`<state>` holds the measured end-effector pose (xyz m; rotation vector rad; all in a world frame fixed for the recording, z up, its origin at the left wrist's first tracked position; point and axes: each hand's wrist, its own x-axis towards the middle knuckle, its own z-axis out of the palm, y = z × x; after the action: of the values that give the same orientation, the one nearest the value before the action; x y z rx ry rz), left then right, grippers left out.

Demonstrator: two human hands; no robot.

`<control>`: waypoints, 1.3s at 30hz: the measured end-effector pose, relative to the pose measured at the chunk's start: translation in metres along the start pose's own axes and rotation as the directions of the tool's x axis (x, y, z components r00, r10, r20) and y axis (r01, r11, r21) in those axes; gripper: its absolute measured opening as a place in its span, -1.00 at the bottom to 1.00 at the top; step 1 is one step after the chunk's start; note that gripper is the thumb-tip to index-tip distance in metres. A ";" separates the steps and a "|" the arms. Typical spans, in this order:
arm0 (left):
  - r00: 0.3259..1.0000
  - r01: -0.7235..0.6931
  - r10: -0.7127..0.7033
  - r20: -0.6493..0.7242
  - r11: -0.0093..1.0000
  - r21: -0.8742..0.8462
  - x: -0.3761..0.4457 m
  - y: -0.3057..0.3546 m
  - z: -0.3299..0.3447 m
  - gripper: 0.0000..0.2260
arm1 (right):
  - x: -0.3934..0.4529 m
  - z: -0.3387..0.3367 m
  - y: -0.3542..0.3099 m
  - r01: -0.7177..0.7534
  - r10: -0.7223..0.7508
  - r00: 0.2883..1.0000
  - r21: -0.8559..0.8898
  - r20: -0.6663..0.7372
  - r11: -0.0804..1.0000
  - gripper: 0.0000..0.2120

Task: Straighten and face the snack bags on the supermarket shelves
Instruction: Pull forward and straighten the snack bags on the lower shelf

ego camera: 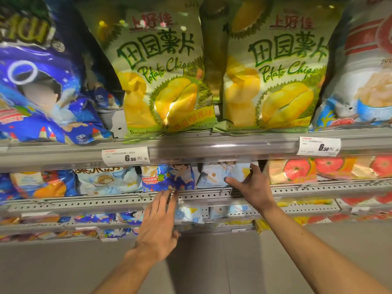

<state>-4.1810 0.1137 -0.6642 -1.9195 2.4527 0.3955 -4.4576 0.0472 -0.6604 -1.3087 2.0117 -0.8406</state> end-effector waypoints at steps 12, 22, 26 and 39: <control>0.969 -0.247 0.245 -0.031 0.966 -0.081 -0.003 -0.037 0.003 -0.27 | -0.071 0.031 0.003 0.165 -0.200 0.958 -0.175 -0.207 0.971 -0.59; 0.841 -0.171 -0.189 -0.507 0.796 -0.581 -0.025 -0.141 -0.034 -0.79 | -0.116 0.101 -0.063 0.108 -0.096 0.983 0.072 -0.159 0.992 -0.38; 0.814 -0.012 -0.376 -0.444 0.752 -0.659 -0.017 -0.170 -0.044 -0.74 | -0.113 0.117 -0.084 0.105 -0.091 0.991 0.155 -0.095 0.982 -0.30; 0.885 -0.244 -0.265 -0.383 0.436 -0.866 0.041 -0.189 -0.069 -0.56 | -0.040 0.138 -0.106 0.091 -0.118 0.990 0.288 0.081 0.953 -0.21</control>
<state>-4.0002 0.0193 -0.6409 -2.6099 2.7639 1.8158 -4.2806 0.0253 -0.6600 -1.2718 1.6853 -1.0512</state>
